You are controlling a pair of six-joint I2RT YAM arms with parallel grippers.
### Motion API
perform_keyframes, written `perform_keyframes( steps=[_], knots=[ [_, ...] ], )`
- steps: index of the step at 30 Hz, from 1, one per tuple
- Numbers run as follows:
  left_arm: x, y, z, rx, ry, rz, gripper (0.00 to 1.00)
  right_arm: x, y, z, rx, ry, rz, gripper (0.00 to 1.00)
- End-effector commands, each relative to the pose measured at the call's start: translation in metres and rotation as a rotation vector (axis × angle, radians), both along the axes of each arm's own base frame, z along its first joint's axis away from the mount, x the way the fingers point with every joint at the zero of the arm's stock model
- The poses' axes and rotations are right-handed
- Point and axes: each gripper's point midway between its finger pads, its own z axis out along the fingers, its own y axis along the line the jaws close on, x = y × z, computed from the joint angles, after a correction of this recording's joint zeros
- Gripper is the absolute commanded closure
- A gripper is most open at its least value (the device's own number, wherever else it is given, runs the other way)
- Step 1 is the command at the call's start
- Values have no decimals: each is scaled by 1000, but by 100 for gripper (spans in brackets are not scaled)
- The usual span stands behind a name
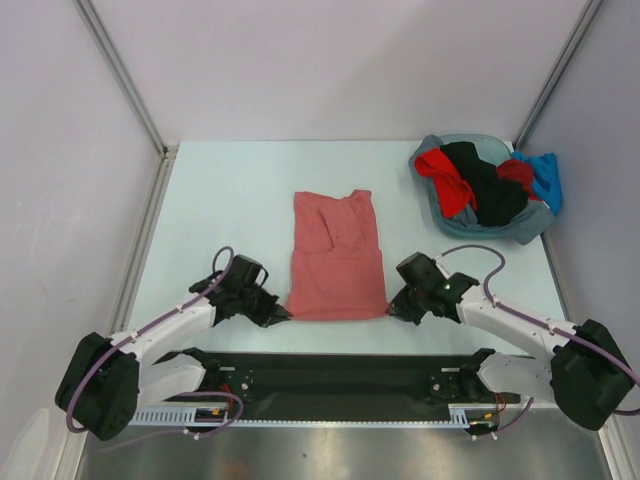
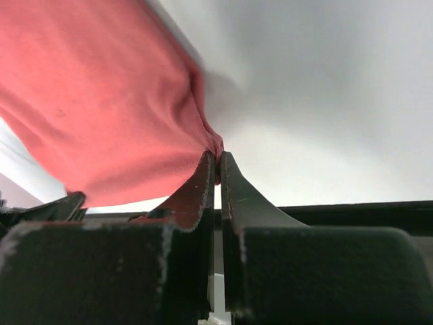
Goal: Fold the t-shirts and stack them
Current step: Fold the tshirt
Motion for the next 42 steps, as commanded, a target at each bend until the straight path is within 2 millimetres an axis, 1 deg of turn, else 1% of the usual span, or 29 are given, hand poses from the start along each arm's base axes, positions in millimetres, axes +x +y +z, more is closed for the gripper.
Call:
perform_keyframes(
  steps=[1,2,3,4,5,6,7,8,9,10,11,12,13,14,15,16,18,19,21,22,23,24,25,26,28,29,35,36,42],
  knots=[
    [27,12,29,116,-87,7,100,29,-21,17,-148,-59,43,100],
    [35,13,31,156,-110,-37,100,41,-20,24,-152,-88,55,100],
    [45,15,36,185,-124,-50,100,54,-27,28,-180,-110,68,100],
    [71,9,62,192,-197,-54,100,73,-22,45,-165,-160,65,100],
    [82,10,54,241,-184,-109,100,89,-22,43,-169,-168,65,100],
    [93,8,59,254,-192,-129,100,101,-18,48,-152,-175,72,100],
    [119,4,82,257,-252,-145,100,128,-17,51,-158,-192,76,100],
    [131,3,69,284,-205,-171,100,144,-12,57,-151,-216,91,100],
    [145,1,72,289,-217,-187,100,155,-6,59,-142,-219,114,100],
    [173,0,90,286,-264,-180,100,170,-8,57,-157,-224,138,100],
    [185,1,91,298,-267,-199,100,196,1,78,-135,-285,144,100],
    [195,2,76,305,-220,-212,100,206,7,58,-127,-233,169,100],
    [217,5,88,291,-254,-192,99,220,9,60,-121,-242,173,100],
    [225,7,88,287,-253,-193,100,233,8,61,-129,-251,190,100],
    [234,9,87,281,-253,-187,100,257,14,66,-131,-266,192,100],
    [252,16,89,282,-262,-164,100,267,15,68,-135,-273,193,100],
    [269,21,88,283,-276,-165,100,290,14,74,-140,-301,189,100],
    [284,25,83,272,-273,-159,99,307,19,77,-129,-319,192,100],
    [297,24,82,241,-287,-182,100,320,17,82,-124,-314,195,100],
    [310,24,90,229,-316,-179,100,332,19,82,-123,-323,193,100],
    [316,23,79,222,-304,-195,100,336,18,82,-122,-319,190,100],
    [322,20,77,209,-309,-203,99,340,17,80,-119,-315,182,100],
    [333,13,87,182,-348,-217,100,346,16,84,-114,-328,174,100],
    [338,10,75,175,-333,-231,100,348,16,77,-111,-316,170,100],
    [349,4,81,147,-360,-242,100,354,16,78,-101,-321,162,100],
    [352,3,71,143,-345,-244,100,356,15,73,-101,-313,159,100],
    [373,1,67,130,-365,-236,100,370,8,68,-91,-326,140,100],
    [376,3,61,132,-356,-230,100,372,9,65,-80,-324,144,100],
    [387,6,49,122,-346,-208,100,388,7,57,-48,-324,147,100]
  ],
)
